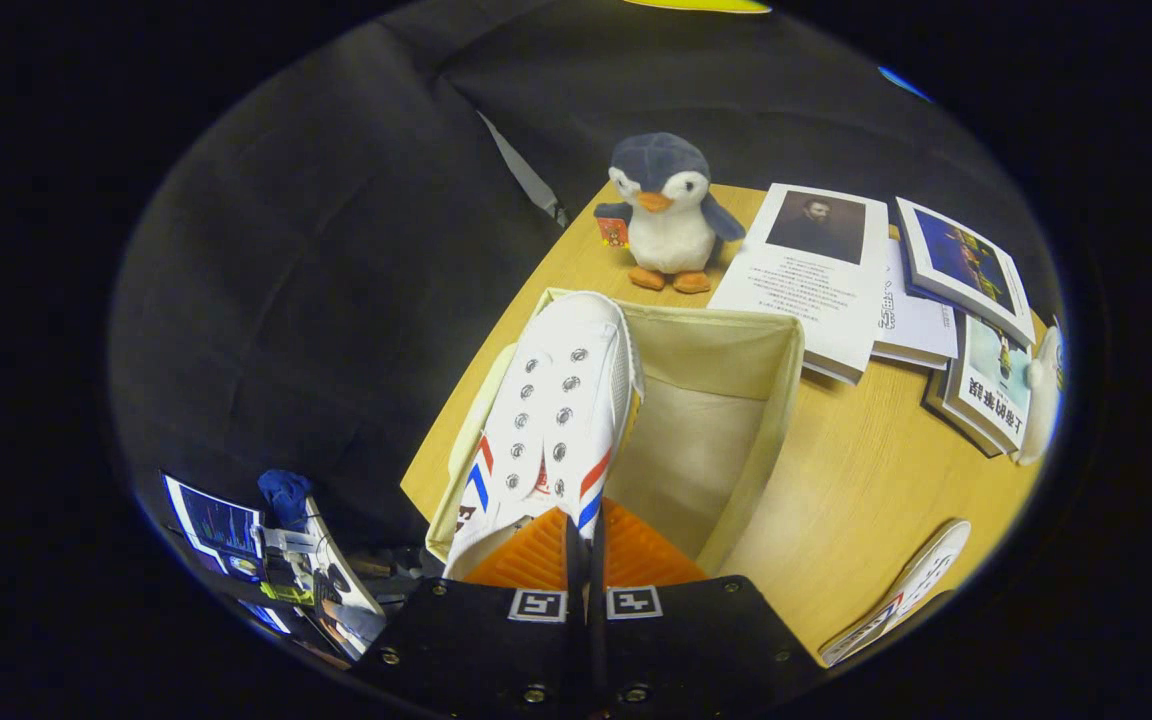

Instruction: Open the storage box then place both shoes into the box .Put the left shoe in first, then the right shoe, with the right side of both shoes facing outward in a uniform manner.

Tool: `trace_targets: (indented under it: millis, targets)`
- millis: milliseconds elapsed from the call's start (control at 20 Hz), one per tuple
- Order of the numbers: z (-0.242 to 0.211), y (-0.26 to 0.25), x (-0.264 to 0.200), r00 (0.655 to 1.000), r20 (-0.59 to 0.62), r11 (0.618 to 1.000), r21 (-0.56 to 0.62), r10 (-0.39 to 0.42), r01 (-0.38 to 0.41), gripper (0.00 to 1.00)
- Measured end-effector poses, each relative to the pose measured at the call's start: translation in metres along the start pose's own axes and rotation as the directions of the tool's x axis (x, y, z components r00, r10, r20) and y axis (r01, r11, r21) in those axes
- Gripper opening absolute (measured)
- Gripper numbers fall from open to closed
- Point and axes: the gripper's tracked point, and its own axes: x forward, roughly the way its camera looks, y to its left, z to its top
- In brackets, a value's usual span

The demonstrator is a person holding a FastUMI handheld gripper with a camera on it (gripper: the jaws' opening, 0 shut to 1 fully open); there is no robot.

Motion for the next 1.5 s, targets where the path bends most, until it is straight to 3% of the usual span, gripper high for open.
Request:
trace_targets:
  millis: [300,450,700,900,1050,1500]
  targets:
    - [-0.004,-0.002,0.026,0.999,-0.027,1.000,-0.013,-0.028,0.028,0.01]
    - [0.002,-0.001,0.025,1.000,-0.008,1.000,-0.026,-0.008,0.008,0.27]
    - [0.022,-0.011,-0.007,0.995,0.084,0.999,-0.014,-0.047,0.049,0.27]
    - [0.023,-0.041,-0.044,0.981,0.147,0.991,-0.033,-0.126,0.132,0.28]
    - [0.011,-0.047,-0.058,0.979,0.166,0.991,-0.037,-0.120,0.128,0.89]
    - [-0.019,-0.105,-0.123,0.956,0.260,0.983,0.152,-0.136,0.098,0.87]
